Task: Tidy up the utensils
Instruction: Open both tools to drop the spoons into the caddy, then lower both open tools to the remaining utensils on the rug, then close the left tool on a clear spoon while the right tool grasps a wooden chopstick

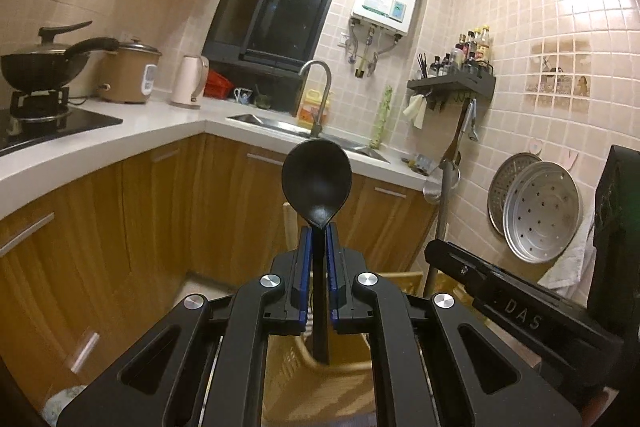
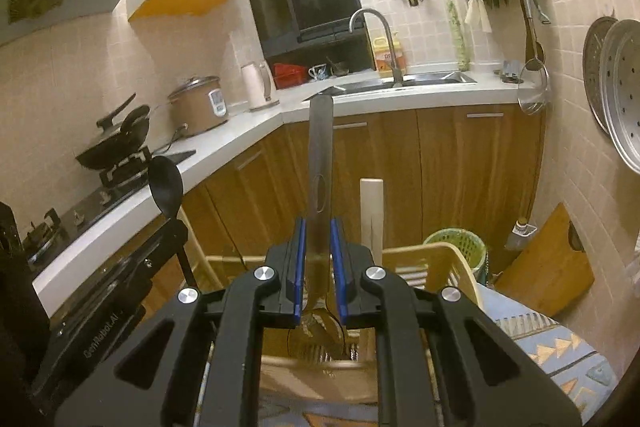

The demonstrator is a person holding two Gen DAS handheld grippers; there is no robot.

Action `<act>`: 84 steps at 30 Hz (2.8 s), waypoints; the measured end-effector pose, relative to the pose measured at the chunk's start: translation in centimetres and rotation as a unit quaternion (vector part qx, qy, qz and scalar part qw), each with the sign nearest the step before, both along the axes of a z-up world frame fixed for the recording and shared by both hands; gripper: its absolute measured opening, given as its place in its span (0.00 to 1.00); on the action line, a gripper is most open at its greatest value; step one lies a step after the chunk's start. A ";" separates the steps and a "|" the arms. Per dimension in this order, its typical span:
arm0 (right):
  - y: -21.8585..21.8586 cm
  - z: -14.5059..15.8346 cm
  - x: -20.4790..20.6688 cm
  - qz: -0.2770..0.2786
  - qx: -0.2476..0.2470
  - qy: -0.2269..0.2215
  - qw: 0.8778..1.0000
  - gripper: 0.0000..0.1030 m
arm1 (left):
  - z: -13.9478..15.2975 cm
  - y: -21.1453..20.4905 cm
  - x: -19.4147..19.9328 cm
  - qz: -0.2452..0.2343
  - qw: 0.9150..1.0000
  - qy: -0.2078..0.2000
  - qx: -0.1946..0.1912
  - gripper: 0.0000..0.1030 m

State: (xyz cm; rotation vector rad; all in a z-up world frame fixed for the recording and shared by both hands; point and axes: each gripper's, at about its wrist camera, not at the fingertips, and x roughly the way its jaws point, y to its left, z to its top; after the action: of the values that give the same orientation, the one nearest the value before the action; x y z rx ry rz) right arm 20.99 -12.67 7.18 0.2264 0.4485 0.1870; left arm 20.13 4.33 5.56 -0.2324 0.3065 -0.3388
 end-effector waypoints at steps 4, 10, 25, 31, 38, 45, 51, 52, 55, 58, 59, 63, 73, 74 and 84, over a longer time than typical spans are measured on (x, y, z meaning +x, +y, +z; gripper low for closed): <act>-0.6 0.3 -1.0 0.016 0.015 0.009 1.000 0.28 | 0.5 0.5 -1.5 -0.006 1.000 -0.010 0.000 0.24; -1.7 2.8 -4.0 0.030 0.023 -0.004 0.999 0.29 | 2.8 2.4 -4.2 -0.009 1.000 -0.022 -0.019 0.27; -3.1 4.0 -10.8 0.067 -0.007 0.127 0.990 0.29 | 5.9 4.7 -10.8 -0.075 0.992 0.104 0.002 0.36; -1.6 -3.1 -11.3 0.116 -0.030 0.277 0.953 0.29 | -2.2 2.5 -11.0 -0.128 0.953 0.265 0.066 0.36; -0.2 -7.3 -12.5 0.132 -0.029 0.344 0.929 0.29 | -9.2 0.1 -12.6 -0.151 0.912 0.362 0.119 0.36; 0.2 -8.7 -13.5 0.128 -0.017 0.378 0.917 0.29 | -11.1 -1.4 -13.7 -0.146 0.898 0.380 0.168 0.36; 0.4 -9.5 -14.0 0.131 -0.012 0.400 0.907 0.29 | -11.7 -2.2 -14.0 -0.143 0.896 0.378 0.183 0.36; 0.4 -9.5 -14.0 0.131 -0.014 0.400 0.907 0.29 | -11.7 -2.3 -14.0 -0.143 0.896 0.377 0.184 0.36; 0.3 -9.7 -14.1 0.129 -0.004 0.400 0.907 0.29 | -11.7 -2.3 -14.0 -0.143 0.898 0.373 0.185 0.36; -0.1 -10.2 -14.0 0.126 0.013 0.404 0.906 0.29 | -11.6 -2.2 -14.4 -0.145 0.901 0.362 0.188 0.36; -0.2 -10.3 -14.0 0.124 0.014 0.406 0.905 0.29 | -11.6 -2.2 -14.5 -0.146 0.902 0.359 0.190 0.36; -0.5 -11.0 -13.8 0.119 0.014 0.415 0.902 0.29 | -11.7 -2.3 -14.7 -0.148 0.902 0.352 0.203 0.36; 0.3 -11.2 -13.0 0.126 0.013 0.416 0.900 0.29 | -11.7 -2.3 -14.8 -0.162 0.901 0.340 0.214 0.36; 0.4 -11.3 -12.9 0.127 0.014 0.417 0.900 0.29 | -11.7 -2.3 -14.9 -0.162 0.902 0.340 0.214 0.36; 1.9 -13.8 -11.7 0.123 -0.005 0.433 0.893 0.29 | -11.7 -4.3 -15.2 -0.124 0.897 0.327 0.272 0.33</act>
State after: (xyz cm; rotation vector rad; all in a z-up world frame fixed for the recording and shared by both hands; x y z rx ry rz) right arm 9.29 -10.75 -6.66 0.2354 1.3743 0.3300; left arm 4.93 -0.02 -6.14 0.2627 1.0860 -0.4058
